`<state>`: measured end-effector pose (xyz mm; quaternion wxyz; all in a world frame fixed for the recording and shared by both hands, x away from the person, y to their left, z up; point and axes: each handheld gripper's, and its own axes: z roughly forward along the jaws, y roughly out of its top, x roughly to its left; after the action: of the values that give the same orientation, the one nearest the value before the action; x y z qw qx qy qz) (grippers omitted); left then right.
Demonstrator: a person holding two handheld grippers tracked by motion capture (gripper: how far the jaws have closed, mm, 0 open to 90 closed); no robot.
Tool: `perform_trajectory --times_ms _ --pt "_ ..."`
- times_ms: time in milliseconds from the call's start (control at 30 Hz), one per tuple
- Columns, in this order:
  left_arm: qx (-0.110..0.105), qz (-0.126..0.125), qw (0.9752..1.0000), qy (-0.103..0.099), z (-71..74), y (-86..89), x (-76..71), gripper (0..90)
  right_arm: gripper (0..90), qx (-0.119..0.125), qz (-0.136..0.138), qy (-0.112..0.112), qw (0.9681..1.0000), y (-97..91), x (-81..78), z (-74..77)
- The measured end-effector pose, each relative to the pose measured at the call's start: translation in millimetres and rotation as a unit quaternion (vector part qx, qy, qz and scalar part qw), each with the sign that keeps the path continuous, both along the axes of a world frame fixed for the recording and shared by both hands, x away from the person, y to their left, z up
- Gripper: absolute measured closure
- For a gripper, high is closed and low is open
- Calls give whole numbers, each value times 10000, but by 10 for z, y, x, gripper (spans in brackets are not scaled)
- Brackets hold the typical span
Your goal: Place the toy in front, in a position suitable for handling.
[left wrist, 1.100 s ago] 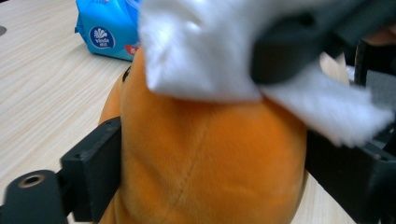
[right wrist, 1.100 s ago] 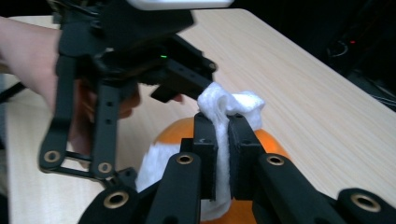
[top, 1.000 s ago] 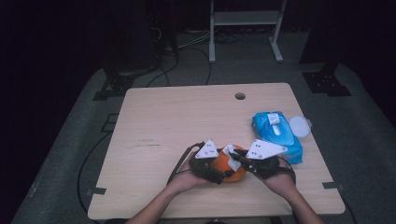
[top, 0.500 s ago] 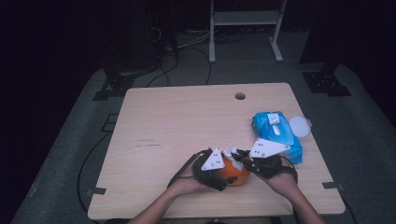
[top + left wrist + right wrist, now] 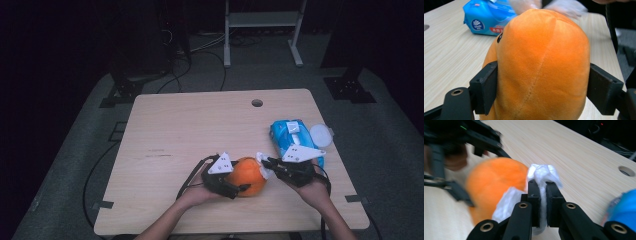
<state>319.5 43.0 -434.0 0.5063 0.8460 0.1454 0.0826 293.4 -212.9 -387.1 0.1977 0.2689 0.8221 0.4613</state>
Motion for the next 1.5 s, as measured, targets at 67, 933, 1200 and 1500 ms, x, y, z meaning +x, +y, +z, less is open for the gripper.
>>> perform_trajectory --times_ms 67,933,1200,1500 --pt "-113 127 9997 147 -4 13 37 216 832 50 249 -79 9996 117 -72 64" --pt "-273 481 9974 457 1 25 62 200 814 -41 780 84 9969 255 -106 84" --pt "-293 434 9974 497 -4 47 77 200 676 31 678 -61 9977 95 -106 141" --pt "-26 127 9997 194 10 -33 8 202 673 260 426 79 9987 39 38 31"
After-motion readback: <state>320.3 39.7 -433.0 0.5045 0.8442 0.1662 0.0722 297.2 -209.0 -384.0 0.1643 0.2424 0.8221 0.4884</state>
